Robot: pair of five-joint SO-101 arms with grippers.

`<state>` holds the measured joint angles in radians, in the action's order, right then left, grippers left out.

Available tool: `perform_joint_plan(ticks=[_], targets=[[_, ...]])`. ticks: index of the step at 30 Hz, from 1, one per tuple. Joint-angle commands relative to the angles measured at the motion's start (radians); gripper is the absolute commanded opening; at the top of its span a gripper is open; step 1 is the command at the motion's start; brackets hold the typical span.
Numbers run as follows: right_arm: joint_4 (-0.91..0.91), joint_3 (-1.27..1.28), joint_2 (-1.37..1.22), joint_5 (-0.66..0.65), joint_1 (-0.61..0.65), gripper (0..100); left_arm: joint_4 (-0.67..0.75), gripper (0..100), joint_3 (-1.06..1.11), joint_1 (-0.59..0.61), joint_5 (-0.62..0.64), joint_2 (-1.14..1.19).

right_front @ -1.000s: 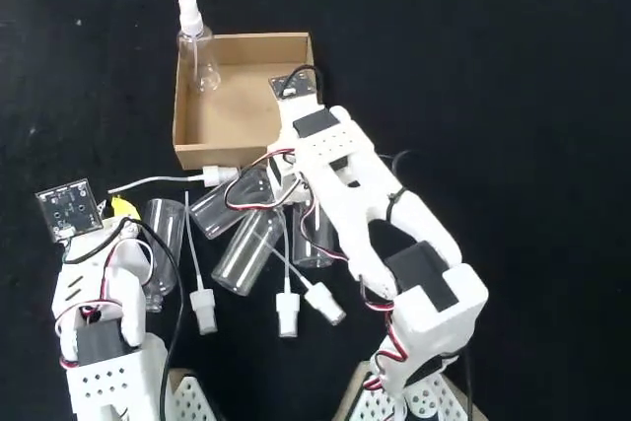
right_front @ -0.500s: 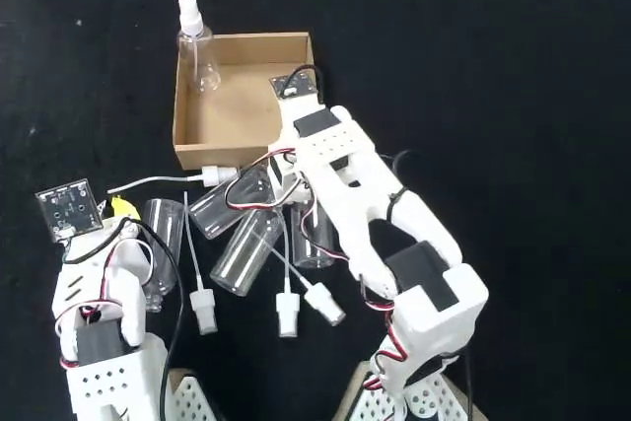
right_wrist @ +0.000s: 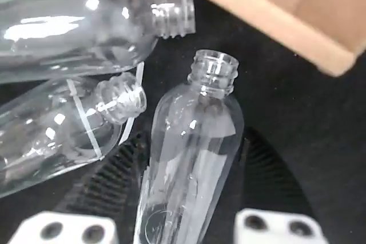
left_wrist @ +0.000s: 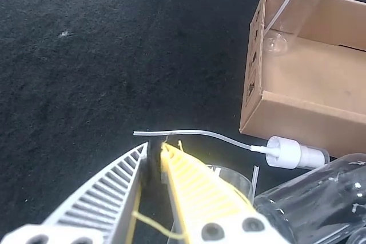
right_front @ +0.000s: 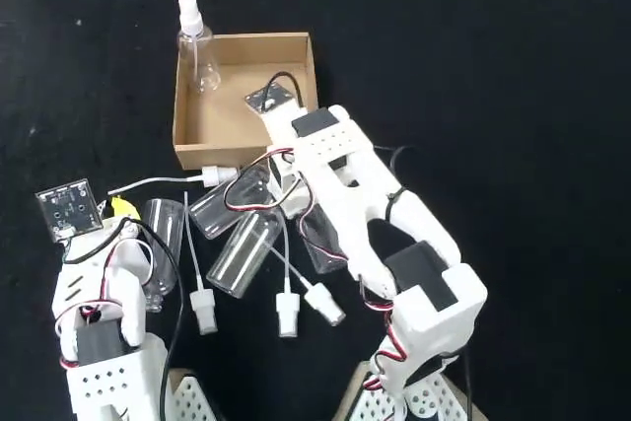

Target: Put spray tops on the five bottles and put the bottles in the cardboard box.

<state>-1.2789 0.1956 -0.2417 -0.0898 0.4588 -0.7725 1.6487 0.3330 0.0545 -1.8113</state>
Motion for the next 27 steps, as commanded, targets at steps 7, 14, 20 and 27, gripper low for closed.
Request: perform_joint_plan(ticks=[7,14,20,27], targets=[[-0.012,-0.053,0.027,0.034,0.021,23.8,0.026,3,-0.012,0.010,-0.008,-0.012],[-0.005,-0.047,0.025,0.071,0.025,23.8,0.026,3,-0.012,0.010,-0.008,-0.012],[-0.005,-0.051,-0.005,0.072,0.023,23.8,0.026,3,-0.012,0.010,-0.008,-0.012],[-0.011,-0.081,-0.056,0.072,0.018,23.5,0.025,3,-0.010,0.010,-0.051,-0.012]])
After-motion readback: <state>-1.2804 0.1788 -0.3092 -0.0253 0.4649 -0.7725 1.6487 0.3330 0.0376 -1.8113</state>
